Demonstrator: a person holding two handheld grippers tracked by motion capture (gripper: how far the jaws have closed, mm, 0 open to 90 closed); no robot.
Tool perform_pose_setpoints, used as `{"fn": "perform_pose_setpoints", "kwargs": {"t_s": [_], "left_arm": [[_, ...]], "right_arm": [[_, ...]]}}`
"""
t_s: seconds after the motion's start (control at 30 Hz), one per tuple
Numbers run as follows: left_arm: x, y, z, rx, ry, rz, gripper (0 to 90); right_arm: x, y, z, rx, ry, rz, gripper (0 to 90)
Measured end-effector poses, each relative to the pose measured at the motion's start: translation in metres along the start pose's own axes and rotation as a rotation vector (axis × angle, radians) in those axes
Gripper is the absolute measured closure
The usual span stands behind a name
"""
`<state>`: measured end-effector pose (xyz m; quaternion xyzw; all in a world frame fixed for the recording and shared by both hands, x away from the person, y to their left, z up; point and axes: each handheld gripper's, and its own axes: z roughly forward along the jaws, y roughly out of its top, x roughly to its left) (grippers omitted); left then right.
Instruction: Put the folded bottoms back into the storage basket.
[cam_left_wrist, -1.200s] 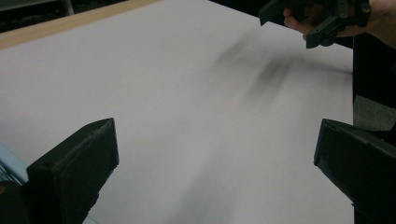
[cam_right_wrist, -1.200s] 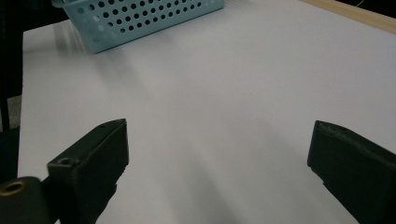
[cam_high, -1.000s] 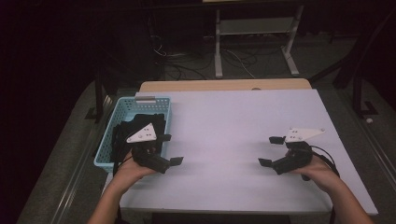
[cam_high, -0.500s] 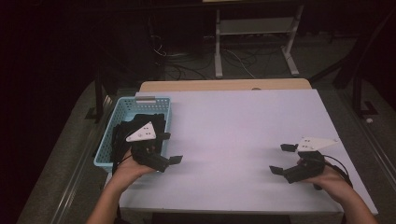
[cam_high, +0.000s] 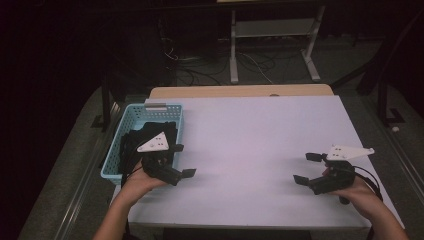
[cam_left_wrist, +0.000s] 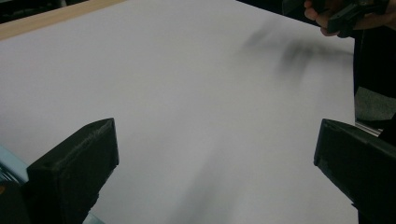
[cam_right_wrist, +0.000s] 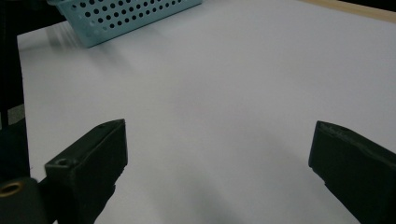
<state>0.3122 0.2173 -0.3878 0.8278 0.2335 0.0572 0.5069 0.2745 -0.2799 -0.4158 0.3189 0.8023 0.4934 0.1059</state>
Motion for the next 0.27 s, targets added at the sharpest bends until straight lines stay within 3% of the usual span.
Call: {"fn": "perform_pose_setpoints", "kwargs": {"t_s": [0.27], "left_arm": [[0.0004, -0.0001, 0.0003, 0.000, -0.002, -0.003, 0.0]], "right_arm": [[0.0015, 0.0024, 0.0003, -0.008, 0.003, -0.004, 4.5]]}}
